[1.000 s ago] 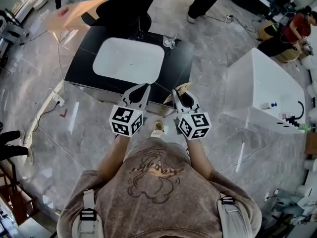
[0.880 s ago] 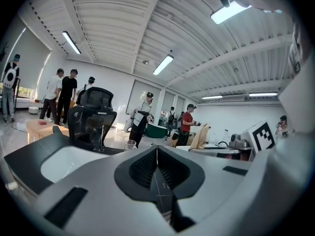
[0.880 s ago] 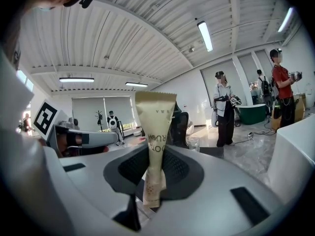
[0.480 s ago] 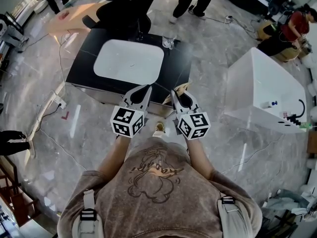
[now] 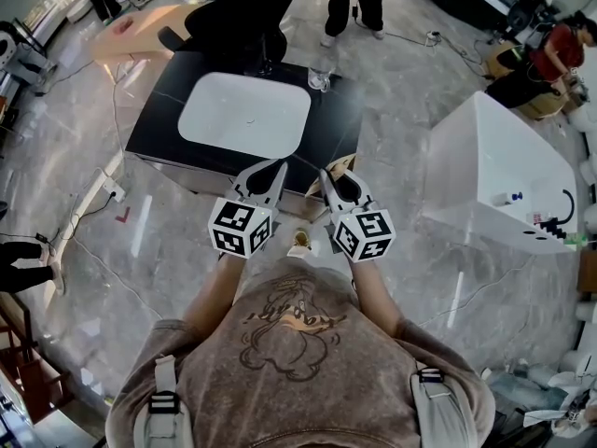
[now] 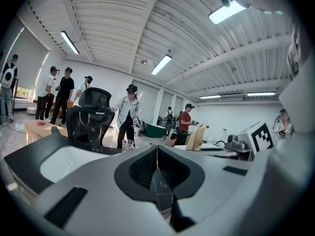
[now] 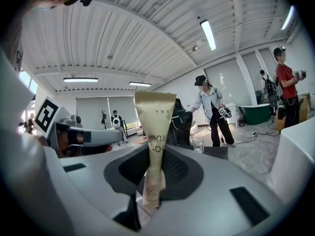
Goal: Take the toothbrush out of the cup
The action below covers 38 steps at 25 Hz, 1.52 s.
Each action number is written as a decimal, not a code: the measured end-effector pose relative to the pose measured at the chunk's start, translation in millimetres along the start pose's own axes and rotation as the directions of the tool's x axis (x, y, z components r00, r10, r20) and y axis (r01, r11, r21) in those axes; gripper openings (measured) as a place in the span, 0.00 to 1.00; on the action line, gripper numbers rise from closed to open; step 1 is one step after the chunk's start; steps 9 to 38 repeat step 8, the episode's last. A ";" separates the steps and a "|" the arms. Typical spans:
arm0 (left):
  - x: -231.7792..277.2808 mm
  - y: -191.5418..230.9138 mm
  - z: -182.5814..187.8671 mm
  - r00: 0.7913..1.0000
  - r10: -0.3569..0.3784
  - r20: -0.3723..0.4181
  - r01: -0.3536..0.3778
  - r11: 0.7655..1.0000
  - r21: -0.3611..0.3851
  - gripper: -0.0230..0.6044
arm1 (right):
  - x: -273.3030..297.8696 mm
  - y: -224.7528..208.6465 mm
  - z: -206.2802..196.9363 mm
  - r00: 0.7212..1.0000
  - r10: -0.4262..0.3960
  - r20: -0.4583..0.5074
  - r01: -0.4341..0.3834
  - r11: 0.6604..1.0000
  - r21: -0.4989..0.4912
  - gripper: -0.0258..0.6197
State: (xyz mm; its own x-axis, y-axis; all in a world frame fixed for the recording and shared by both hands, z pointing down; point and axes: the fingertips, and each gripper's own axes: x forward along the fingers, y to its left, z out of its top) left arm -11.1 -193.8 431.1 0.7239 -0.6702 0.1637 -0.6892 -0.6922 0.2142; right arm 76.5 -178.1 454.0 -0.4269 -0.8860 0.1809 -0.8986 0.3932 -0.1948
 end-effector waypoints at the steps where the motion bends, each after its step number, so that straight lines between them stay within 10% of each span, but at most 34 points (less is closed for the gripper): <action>1: 0.2 -0.1 -0.3 1.000 0.000 0.000 0.000 1.000 0.001 0.07 | 0.4 0.1 0.0 1.000 0.002 0.000 -0.002 1.000 -0.001 0.16; 38: 2.8 -2.3 -2.6 1.000 0.000 -0.007 0.000 1.000 0.004 0.07 | 1.0 -1.0 -0.6 1.000 0.012 -0.003 -0.012 1.000 -0.002 0.16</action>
